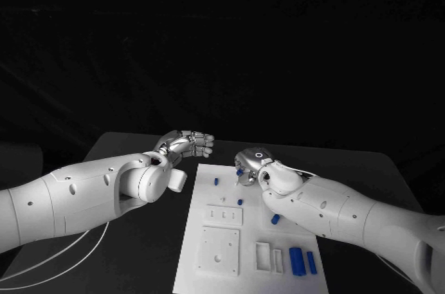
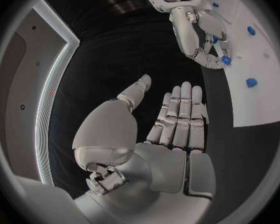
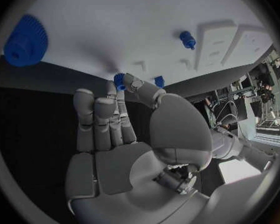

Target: Assemble the parts on the task board

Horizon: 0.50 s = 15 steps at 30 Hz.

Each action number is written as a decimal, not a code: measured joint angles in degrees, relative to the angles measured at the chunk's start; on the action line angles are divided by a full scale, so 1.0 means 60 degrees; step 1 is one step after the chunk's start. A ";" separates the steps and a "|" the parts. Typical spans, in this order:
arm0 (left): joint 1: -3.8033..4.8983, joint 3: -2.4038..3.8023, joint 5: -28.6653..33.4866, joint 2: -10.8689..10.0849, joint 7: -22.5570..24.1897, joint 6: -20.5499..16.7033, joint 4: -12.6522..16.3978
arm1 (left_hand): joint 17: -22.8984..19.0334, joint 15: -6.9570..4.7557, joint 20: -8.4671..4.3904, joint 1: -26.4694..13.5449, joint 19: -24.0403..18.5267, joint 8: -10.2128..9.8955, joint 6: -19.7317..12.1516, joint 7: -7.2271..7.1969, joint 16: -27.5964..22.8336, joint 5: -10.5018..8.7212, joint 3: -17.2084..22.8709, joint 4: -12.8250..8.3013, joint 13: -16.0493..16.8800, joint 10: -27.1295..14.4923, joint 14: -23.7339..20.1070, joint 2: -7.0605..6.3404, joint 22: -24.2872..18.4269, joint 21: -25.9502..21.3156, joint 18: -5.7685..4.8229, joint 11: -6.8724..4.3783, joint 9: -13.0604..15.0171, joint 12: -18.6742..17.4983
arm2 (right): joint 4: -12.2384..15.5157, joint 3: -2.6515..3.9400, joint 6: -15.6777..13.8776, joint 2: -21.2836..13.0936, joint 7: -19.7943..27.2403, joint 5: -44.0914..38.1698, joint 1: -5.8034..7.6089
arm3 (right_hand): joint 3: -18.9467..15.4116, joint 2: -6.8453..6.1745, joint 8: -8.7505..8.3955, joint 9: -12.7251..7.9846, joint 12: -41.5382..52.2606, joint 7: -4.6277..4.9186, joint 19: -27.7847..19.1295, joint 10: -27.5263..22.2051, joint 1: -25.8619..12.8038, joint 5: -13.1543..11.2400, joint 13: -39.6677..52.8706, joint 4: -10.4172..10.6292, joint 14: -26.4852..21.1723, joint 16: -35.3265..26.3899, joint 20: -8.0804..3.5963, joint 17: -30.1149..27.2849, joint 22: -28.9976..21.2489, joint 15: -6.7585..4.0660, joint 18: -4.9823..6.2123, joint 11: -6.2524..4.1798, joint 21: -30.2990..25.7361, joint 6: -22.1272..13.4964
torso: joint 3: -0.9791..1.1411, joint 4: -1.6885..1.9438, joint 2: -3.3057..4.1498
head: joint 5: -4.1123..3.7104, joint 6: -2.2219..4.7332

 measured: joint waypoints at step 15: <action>0.0001 -0.0002 0.0001 -0.0001 -0.0025 0.0000 -0.0029 | 0.0008 0.0000 0.0000 0.0000 0.0000 0.0000 0.0000 0.0000 0.0001 0.0000 0.0000 0.0000 -0.0008 -0.0035 0.0000 0.0000 -0.0001 0.0000 -0.0001 0.0035 -0.0009 0.0000 | -0.0024 -0.0024 -0.0103 -0.0004 0.0026 0.0271 -0.0013 | -0.0143 -0.0473 -0.0465 -0.0222 0.0004 0.0361 0.0023 -0.1172 0.0120 0.0011 -0.0396 0.0124 -0.0058 -0.0001 -0.0019 -0.0162 -0.0058 0.0342 -0.0144 0.0328 -0.0244 -0.0797 | 0.0001 -0.0004 0.0001 | -0.0033 0.0005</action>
